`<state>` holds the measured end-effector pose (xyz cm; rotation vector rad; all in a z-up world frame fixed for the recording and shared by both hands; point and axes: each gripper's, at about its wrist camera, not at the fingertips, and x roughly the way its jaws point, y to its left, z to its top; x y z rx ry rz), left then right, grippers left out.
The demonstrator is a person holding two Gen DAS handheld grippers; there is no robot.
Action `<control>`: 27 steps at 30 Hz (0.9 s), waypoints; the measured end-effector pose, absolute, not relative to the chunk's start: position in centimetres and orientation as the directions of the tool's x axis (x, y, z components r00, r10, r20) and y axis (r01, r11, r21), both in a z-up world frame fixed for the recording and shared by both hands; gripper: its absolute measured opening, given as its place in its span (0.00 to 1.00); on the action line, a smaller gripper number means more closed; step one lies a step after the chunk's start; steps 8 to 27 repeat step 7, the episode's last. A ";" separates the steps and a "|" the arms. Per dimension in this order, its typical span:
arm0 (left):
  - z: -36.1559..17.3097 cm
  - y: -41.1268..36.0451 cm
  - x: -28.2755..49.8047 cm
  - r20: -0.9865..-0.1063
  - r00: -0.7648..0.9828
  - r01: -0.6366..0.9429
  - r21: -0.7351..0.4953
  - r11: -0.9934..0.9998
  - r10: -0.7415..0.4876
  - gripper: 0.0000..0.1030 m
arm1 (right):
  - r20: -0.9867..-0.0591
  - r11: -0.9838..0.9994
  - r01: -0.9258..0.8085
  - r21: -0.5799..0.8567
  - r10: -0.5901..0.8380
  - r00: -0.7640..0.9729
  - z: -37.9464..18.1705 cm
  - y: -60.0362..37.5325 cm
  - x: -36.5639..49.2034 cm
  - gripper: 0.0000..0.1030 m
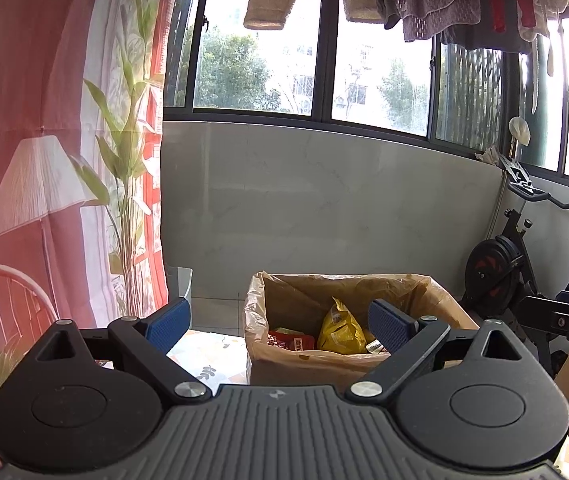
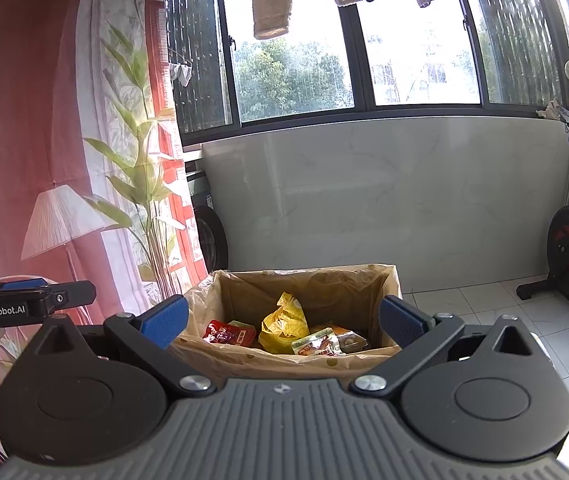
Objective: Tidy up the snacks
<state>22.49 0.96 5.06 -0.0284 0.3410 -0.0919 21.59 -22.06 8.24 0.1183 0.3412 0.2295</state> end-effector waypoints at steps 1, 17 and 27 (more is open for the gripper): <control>5.0 1.0 22.5 -0.333 0.938 0.085 -0.044 0.995 -0.095 0.94 | -0.317 0.967 -0.202 0.153 0.242 0.917 8.2 -22.1 21.6 1.00; 4.9 1.0 22.6 -0.335 0.937 0.086 -0.047 0.995 -0.097 0.94 | -0.319 0.967 -0.204 0.153 0.244 0.916 8.2 -22.1 21.6 1.00; 4.9 1.0 22.6 -0.335 0.937 0.086 -0.047 0.995 -0.097 0.94 | -0.319 0.967 -0.204 0.153 0.244 0.916 8.2 -22.1 21.6 1.00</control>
